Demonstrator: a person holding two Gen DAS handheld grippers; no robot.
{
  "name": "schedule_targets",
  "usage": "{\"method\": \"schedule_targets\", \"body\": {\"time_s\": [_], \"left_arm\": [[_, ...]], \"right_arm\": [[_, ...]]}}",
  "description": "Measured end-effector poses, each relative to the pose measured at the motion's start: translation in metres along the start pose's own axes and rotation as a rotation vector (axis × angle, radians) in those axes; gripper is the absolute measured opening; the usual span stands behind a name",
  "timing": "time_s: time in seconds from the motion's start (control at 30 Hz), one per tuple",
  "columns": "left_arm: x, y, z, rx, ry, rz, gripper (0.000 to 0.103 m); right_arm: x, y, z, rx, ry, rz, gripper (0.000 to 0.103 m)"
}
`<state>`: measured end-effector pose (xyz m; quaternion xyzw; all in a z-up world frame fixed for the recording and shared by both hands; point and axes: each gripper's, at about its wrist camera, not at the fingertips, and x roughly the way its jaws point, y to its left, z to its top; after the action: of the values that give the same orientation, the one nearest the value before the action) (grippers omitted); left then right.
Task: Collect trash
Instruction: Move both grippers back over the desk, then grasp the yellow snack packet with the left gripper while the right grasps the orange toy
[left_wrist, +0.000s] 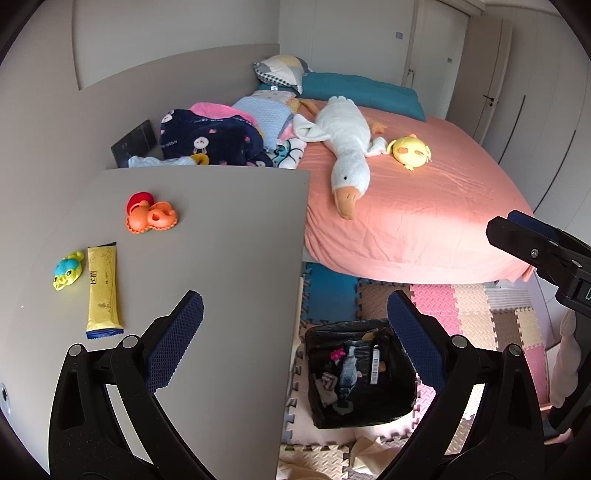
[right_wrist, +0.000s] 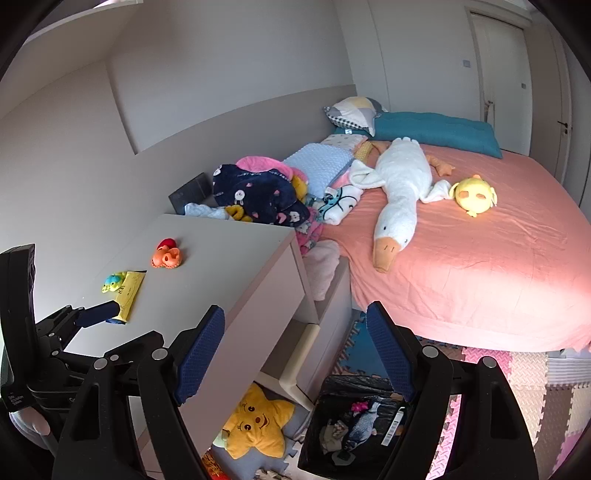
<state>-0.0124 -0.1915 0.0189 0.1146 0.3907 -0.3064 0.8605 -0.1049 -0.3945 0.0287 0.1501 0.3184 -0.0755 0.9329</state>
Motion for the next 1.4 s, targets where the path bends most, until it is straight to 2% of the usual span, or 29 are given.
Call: {"method": "schedule_targets", "body": {"time_s": [0.37,0.8,1.4], "left_arm": [[-0.01,0.051,-0.013,-0.101,0.008,0.088,0.096],[-0.011,0.105,-0.026,-0.183,0.034,0.159,0.096],[0.025,0.17,-0.027,-0.306,0.101,0.196,0.096]], "right_arm": [[0.034,0.05,0.008,-0.081,0.048,0.095,0.079],[0.075,0.099,0.018,-0.132,0.097,0.173,0.079],[0.154,0.154,0.034,-0.215,0.177,0.215,0.079]]}}
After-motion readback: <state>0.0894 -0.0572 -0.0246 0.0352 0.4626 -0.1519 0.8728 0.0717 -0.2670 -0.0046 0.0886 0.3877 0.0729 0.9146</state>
